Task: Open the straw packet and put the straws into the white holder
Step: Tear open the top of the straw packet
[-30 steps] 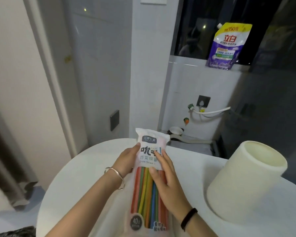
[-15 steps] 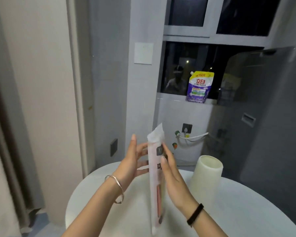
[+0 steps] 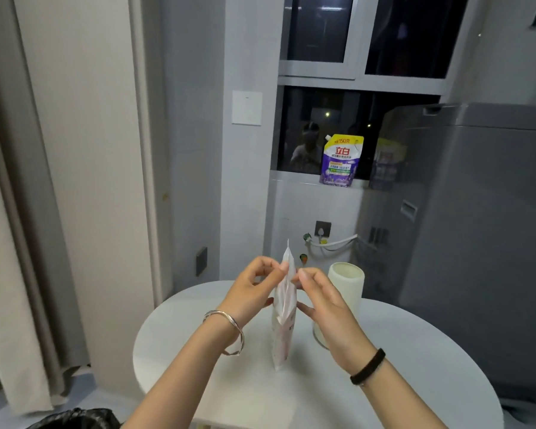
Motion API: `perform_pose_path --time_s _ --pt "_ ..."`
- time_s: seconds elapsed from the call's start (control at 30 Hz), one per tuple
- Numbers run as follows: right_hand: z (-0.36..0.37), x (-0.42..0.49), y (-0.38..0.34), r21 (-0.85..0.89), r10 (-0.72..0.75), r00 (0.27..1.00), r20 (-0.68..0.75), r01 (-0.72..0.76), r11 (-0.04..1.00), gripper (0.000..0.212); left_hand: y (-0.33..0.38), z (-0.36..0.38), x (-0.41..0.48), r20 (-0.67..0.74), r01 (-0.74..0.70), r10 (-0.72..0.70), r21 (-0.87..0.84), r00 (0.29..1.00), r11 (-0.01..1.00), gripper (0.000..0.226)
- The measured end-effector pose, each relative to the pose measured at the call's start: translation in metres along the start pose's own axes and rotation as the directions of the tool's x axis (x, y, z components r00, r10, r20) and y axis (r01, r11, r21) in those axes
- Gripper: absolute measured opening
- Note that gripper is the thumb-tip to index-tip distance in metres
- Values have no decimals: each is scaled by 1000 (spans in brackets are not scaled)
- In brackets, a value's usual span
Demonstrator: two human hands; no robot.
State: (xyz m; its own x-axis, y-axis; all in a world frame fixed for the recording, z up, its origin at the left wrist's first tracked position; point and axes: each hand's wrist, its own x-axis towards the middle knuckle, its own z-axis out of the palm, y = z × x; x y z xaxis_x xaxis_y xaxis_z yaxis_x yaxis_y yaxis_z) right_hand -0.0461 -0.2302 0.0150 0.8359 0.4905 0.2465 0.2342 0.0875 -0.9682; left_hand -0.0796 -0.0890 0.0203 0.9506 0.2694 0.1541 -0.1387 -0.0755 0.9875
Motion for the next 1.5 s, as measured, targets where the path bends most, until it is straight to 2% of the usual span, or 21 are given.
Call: perform_pose_path --time_s 0.13,0.23,0.57,0.7,0.87,0.97,1.13,1.2,1.3,1.4,1.5 --pt "0 -7 -2 15 -7 1000 -25 7 1000 46 -4 4 -5 -27 -11 10 -19 1000 1000 19" --pt "3 -9 -1 -18 -38 998 -50 37 999 48 -5 4 -7 -32 -13 12 -31 999 999 20" --pt "7 -5 7 -31 -13 999 -45 11 999 24 -14 -2 -8 -46 -32 27 -111 999 993 14" --pt "9 -3 9 -149 -49 998 -29 45 988 21 -16 -1 -9 -60 -45 39 -102 997 994 14" --pt "12 -1 13 -178 -52 999 -8 50 983 19 -18 3 -12 -102 -81 78 -22 992 997 27" --pt "11 0 15 -141 -44 999 -10 42 989 19 -19 5 -13 -114 -113 118 47 987 993 22" --pt "10 0 17 -80 -36 999 -9 35 996 20 -23 5 -12 -58 -222 236 184 970 958 21" --pt "10 0 17 -83 -38 999 -10 37 996 21 -23 6 -12 -44 -267 279 187 959 946 24" --pt "15 0 14 -259 -95 995 -33 83 962 24 -24 11 -12 -53 -287 292 88 955 954 24" --pt "17 1 13 -473 -179 984 -17 150 868 24 -23 14 -12 -92 -285 287 38 953 958 25" --pt "15 6 14 -508 -189 982 -13 157 847 26 -22 13 -10 -97 -294 301 84 949 952 27"
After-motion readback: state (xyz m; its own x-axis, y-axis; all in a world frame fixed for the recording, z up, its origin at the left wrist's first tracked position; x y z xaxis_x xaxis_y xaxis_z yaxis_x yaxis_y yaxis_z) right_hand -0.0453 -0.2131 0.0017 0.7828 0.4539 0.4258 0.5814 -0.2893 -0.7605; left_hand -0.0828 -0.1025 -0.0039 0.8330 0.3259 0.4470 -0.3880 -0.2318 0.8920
